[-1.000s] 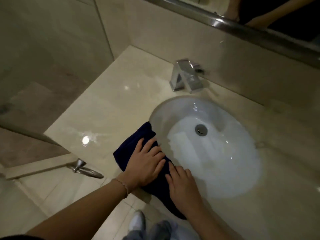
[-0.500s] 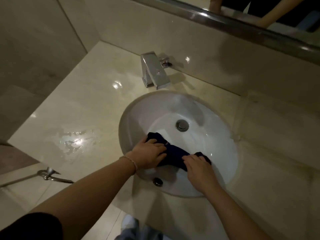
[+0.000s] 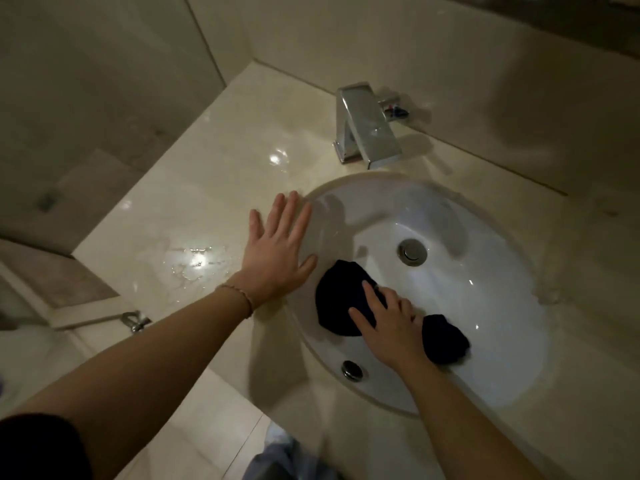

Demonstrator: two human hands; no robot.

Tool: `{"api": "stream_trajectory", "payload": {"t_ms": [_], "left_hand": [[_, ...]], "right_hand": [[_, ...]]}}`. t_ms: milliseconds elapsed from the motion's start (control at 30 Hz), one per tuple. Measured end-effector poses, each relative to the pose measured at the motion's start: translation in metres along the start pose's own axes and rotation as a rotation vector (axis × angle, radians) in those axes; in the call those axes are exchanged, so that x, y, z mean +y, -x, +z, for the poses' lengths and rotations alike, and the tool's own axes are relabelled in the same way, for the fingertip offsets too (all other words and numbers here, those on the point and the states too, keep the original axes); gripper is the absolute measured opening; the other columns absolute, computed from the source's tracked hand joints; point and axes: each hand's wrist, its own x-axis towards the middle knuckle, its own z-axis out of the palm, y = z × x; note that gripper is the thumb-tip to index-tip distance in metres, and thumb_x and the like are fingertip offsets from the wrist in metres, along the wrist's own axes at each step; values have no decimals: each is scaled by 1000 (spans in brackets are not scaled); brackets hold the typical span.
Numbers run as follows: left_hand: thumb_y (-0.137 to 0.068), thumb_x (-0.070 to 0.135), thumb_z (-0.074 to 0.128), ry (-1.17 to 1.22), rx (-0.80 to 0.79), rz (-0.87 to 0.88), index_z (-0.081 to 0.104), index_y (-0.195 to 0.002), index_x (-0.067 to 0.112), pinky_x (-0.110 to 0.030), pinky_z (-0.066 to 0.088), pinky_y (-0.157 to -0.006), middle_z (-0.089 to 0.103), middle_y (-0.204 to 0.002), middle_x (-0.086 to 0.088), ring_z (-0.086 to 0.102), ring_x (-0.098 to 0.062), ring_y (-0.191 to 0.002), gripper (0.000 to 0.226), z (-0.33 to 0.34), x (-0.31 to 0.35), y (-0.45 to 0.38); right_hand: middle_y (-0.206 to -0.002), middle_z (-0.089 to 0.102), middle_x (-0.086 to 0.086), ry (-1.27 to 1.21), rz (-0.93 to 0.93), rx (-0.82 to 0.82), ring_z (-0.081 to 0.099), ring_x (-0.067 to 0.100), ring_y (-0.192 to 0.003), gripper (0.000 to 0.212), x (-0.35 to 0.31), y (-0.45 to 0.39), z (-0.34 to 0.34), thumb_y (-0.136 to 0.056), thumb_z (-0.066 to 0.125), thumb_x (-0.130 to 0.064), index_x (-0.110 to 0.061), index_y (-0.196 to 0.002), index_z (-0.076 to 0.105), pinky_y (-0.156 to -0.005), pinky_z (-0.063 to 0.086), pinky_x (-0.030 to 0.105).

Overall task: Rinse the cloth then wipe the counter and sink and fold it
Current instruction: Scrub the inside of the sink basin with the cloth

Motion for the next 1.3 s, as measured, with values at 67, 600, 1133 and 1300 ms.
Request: {"api": "stream_trajectory", "payload": {"t_ms": [67,600,1133,1300], "left_hand": [[-98,61,34,76,27,-25,-15,-161,22,-56,-5,-125,-22,-168,-2,-22,-25,-155,89,3,2,-1],[-105,56,9,237,86,-103,-1,-163,24,-54,-6,-125,-9,-171,4,-17,-22,-156,67,-15,-22,-64],[-106,52,12,261,103,-84,1,-163,22,-58,-4,-125,-6,-171,3,-14,-23,-156,65,-13,-22,-61],[-106,55,12,237,74,-60,-4,-163,20,-58,-7,-124,-11,-171,-1,-19,-26,-155,68,-15,-23,-61]], "right_hand": [[-159,24,-2,-114,32,84,27,28,-143,75,-1,1,4,-97,37,-67,-36,-159,12,-114,25,54],[-138,44,3,-281,-21,88,43,27,-127,62,-71,-49,20,-95,41,-66,-27,-143,46,-106,29,42],[-120,56,3,-687,-99,-49,57,20,-109,43,-96,-41,20,-91,40,-58,-23,-117,49,-96,47,46],[-117,57,-10,-680,-44,-239,55,5,-109,28,-70,-2,12,-102,41,-53,-34,-119,53,-100,45,35]]}}
